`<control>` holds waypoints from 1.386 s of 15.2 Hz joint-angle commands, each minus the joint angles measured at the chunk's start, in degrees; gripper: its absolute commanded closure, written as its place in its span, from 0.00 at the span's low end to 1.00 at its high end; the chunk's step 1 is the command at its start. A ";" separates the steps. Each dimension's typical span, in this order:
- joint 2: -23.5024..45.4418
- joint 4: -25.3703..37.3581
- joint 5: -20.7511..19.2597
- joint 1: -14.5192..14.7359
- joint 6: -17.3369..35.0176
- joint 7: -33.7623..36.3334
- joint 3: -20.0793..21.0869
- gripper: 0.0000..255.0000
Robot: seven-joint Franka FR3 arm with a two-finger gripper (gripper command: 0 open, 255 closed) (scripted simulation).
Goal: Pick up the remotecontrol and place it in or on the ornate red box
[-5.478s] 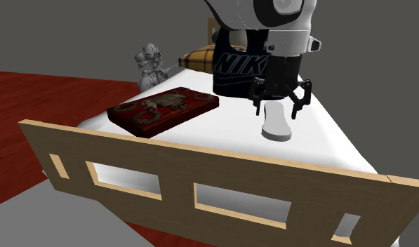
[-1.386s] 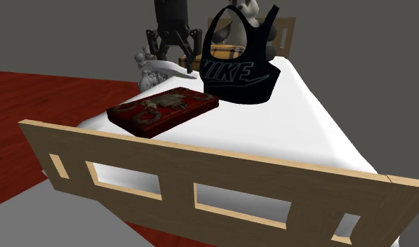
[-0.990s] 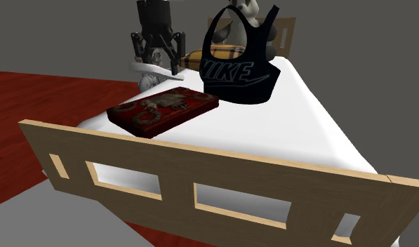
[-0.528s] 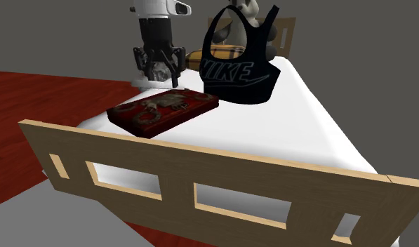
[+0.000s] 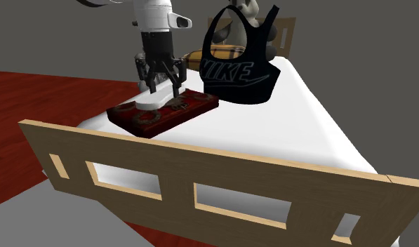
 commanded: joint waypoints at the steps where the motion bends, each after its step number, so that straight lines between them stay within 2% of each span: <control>1: 0.06 -0.06 0.00 0.01 0.05 0.02 0.01 1.00; 3: 0.06 -0.06 0.00 0.00 0.05 0.02 0.01 1.00; 4: 0.09 -0.04 0.00 0.00 0.06 0.02 0.01 0.00; 9: 0.06 -0.06 0.00 0.00 0.05 0.02 0.01 0.00; 13: -3.17 4.15 -0.22 0.10 -7.38 0.24 0.23 0.00; 21: -3.17 4.15 -0.22 0.09 -7.38 0.24 0.23 0.00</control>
